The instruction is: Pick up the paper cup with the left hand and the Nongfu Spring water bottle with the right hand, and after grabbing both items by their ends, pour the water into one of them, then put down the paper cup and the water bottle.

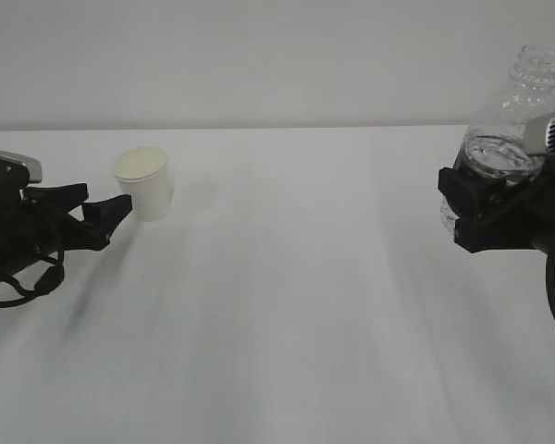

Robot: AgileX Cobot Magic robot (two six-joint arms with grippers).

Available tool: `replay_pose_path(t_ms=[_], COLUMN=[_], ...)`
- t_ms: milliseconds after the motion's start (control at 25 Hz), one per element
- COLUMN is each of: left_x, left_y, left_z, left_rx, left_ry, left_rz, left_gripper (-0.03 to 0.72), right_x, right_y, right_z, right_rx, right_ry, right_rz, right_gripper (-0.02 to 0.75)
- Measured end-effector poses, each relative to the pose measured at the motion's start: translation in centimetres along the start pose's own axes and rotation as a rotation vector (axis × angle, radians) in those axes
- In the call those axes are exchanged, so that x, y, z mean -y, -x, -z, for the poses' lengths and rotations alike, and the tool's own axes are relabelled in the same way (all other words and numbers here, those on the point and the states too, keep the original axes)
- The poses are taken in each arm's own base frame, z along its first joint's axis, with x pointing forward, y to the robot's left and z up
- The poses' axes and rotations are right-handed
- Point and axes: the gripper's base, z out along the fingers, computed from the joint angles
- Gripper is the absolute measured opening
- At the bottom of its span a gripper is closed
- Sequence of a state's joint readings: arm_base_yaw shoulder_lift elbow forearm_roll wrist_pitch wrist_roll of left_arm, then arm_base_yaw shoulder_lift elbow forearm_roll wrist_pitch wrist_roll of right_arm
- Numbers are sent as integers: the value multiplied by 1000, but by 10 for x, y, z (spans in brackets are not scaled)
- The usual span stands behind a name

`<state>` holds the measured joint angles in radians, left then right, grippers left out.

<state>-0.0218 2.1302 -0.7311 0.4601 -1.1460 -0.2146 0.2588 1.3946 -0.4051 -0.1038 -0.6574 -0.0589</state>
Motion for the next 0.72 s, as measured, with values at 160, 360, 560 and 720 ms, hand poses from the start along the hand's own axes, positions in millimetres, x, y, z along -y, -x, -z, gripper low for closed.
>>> replay_pose_path(t_ms=[160, 360, 560, 720], left_x=[-1, 2, 1, -3], left_y=[-9, -16, -21, -16], left_z=[-7, -19, -33, -42], left_rx=[-16, -37, -56, -58], left_ry=[-17, -35, -39, -29], left_rz=[23, 22, 9, -5], left_gripper=[590, 590, 590, 590], right_x=[0, 0, 0, 0], right_y=[0, 0, 2, 2], right_z=[0, 0, -1, -1], right_rx=[0, 1, 5, 5], right_ry=[1, 1, 0, 0], right_rz=[1, 1, 2, 2], right_gripper=[450, 450, 450, 450])
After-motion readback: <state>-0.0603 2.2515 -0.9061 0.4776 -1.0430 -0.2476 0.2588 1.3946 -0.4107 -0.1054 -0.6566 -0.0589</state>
